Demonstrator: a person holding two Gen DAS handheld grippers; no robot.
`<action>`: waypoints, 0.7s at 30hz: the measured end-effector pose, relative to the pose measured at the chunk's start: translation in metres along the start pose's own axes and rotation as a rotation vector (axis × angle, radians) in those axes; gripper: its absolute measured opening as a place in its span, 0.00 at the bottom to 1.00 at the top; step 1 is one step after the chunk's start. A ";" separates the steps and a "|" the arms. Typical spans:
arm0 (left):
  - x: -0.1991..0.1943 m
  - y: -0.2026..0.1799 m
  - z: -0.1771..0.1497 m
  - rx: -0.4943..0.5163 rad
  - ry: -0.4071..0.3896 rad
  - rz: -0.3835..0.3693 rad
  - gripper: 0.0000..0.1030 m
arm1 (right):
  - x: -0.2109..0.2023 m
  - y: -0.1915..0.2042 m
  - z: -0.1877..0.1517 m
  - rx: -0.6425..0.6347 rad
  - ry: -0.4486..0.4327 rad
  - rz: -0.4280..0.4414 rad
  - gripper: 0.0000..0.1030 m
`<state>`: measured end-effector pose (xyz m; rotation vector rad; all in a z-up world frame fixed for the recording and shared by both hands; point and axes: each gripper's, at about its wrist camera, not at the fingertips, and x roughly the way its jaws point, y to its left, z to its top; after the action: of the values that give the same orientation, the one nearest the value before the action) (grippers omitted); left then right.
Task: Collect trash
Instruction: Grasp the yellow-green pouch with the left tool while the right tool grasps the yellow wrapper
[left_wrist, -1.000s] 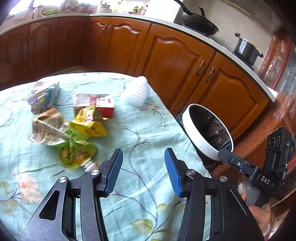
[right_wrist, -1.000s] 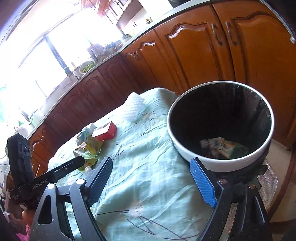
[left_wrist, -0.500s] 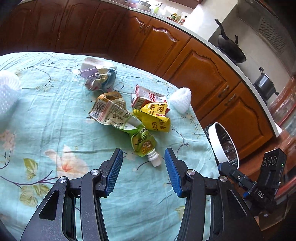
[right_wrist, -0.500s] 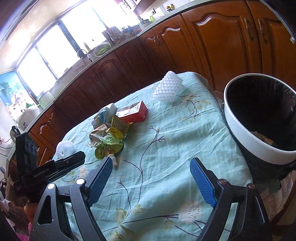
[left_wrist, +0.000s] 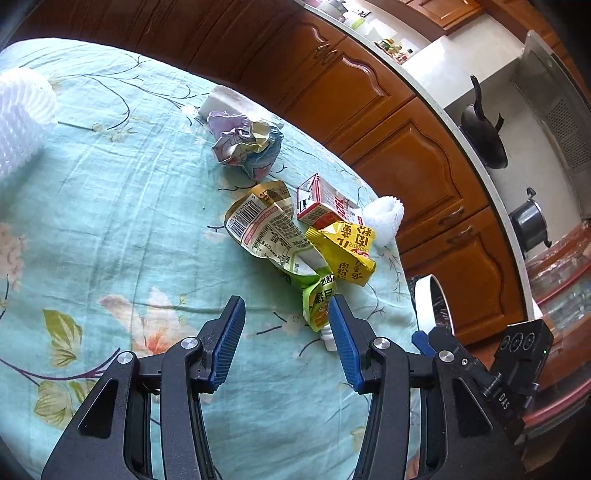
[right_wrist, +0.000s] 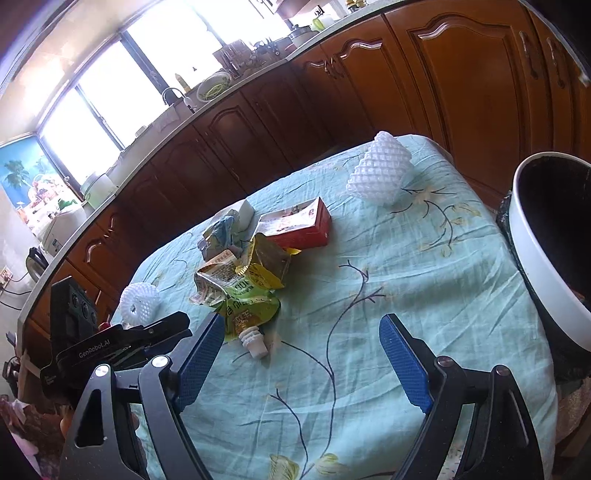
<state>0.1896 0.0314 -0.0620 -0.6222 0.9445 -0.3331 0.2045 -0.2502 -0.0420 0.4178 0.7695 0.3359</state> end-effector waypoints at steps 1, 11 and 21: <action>0.001 0.001 0.002 -0.010 -0.001 -0.002 0.46 | 0.003 0.001 0.002 0.008 0.001 0.007 0.84; 0.023 0.010 0.027 -0.056 -0.014 0.022 0.46 | 0.056 0.014 0.031 0.059 0.047 0.077 0.55; 0.037 -0.004 0.029 0.020 -0.002 0.006 0.15 | 0.076 0.024 0.033 0.009 0.083 0.090 0.01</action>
<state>0.2341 0.0193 -0.0708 -0.6016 0.9395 -0.3359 0.2765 -0.2042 -0.0543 0.4505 0.8352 0.4366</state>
